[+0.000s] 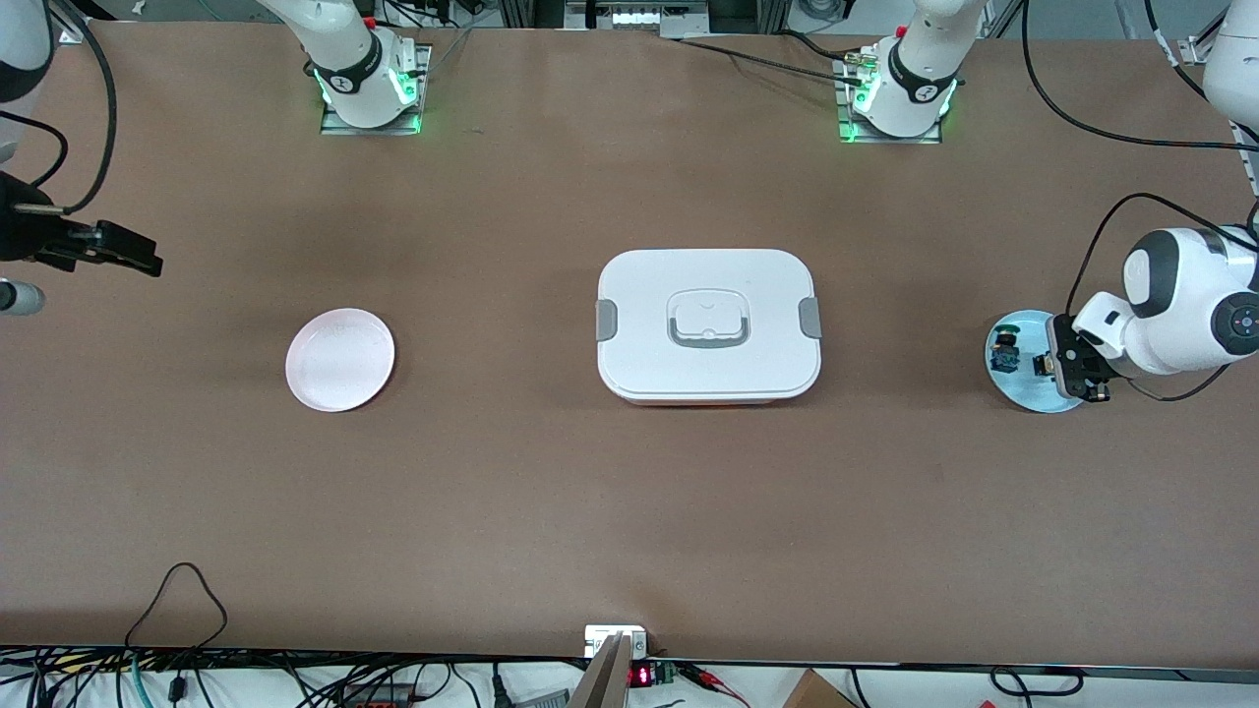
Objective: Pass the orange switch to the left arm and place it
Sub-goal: 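Lower the switch into the blue dish and open the left gripper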
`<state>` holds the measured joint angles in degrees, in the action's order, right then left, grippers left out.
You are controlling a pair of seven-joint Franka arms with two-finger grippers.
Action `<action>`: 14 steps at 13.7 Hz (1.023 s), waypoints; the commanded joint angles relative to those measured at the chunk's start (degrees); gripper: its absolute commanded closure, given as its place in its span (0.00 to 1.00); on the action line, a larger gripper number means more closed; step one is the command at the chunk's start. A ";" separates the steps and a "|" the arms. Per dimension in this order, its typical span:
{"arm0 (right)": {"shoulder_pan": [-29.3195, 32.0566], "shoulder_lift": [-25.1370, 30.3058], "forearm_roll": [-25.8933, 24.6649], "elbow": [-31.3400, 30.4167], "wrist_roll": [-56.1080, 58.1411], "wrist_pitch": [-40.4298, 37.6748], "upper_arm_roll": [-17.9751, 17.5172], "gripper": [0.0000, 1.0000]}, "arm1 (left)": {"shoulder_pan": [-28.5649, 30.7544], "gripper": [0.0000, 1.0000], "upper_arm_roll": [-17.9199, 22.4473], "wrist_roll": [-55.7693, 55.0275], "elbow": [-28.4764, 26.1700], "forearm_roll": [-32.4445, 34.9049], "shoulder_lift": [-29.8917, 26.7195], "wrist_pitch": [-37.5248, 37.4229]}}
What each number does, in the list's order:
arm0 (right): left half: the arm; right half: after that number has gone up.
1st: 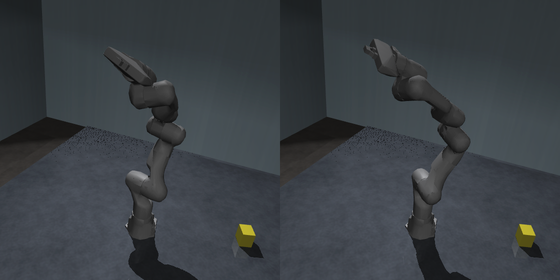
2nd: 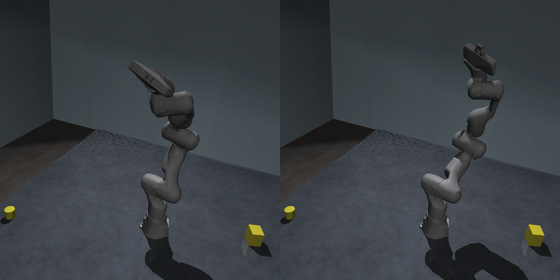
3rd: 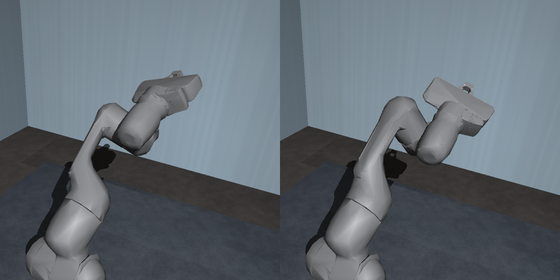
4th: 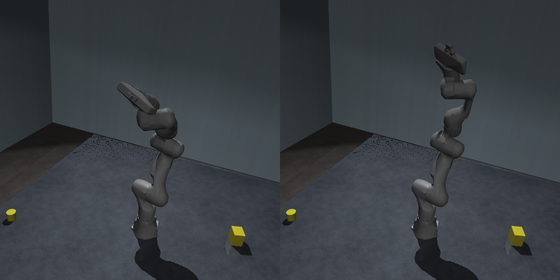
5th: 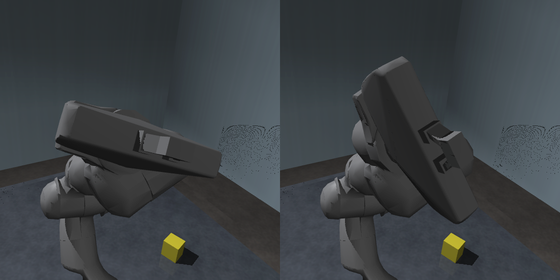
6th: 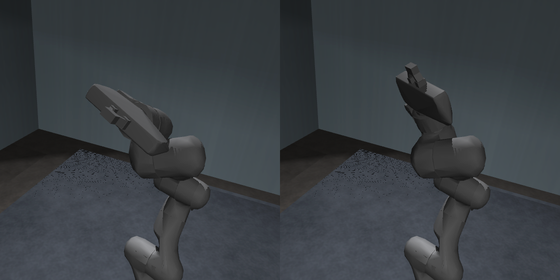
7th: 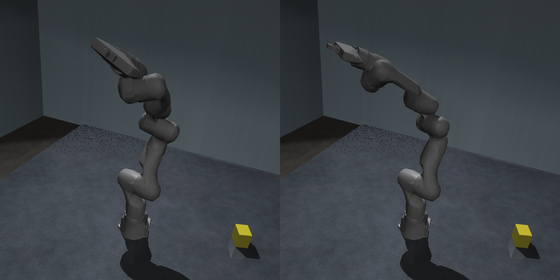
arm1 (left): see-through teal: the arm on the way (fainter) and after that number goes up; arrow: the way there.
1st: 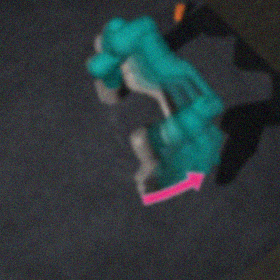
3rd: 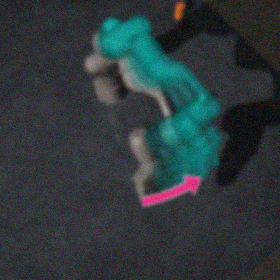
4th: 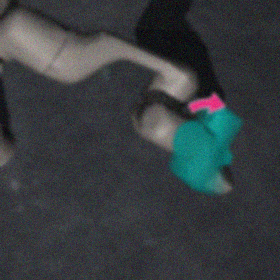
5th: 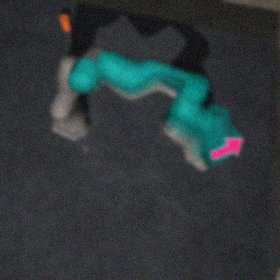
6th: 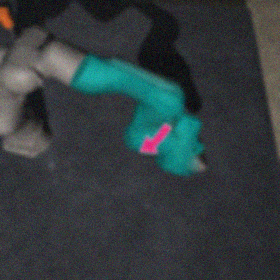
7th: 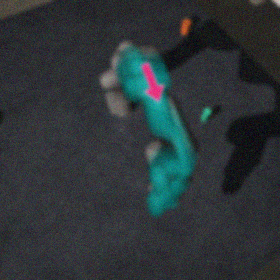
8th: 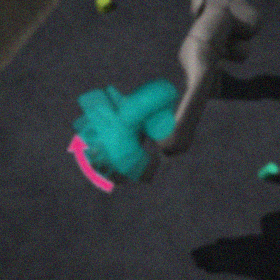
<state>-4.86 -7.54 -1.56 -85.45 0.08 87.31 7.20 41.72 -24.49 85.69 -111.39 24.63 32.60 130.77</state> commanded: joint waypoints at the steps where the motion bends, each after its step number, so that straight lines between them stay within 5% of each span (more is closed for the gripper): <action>1: 0.12 0.16 0.86 -2.52 -1.23 2.33 -1.04 0.00 | 1.17 0.71 -0.82 1.50 -0.84 1.39 -0.43 0.98; 4: 0.12 0.86 0.95 -4.73 -0.18 2.25 -1.13 0.00 | 1.26 0.51 -0.91 1.58 -0.84 1.39 -0.34 0.98; 5: 0.12 0.95 0.95 -5.08 -0.17 2.25 -1.13 0.00 | 1.61 0.01 -1.00 1.93 -0.84 1.39 -0.34 0.89; 10: 0.20 5.95 0.95 -11.48 -0.17 8.47 -1.13 0.00 | 2.49 0.00 -1.35 2.73 -0.76 1.39 -0.78 0.28; 14: -0.15 6.14 0.95 -10.18 0.35 8.05 -1.13 0.00 | 2.58 0.00 -3.71 1.33 0.12 0.78 -2.71 -4.36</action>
<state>-4.98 -2.89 -1.39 -94.33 -0.02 94.55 6.29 43.31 -25.68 87.45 -111.27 24.64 32.35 130.05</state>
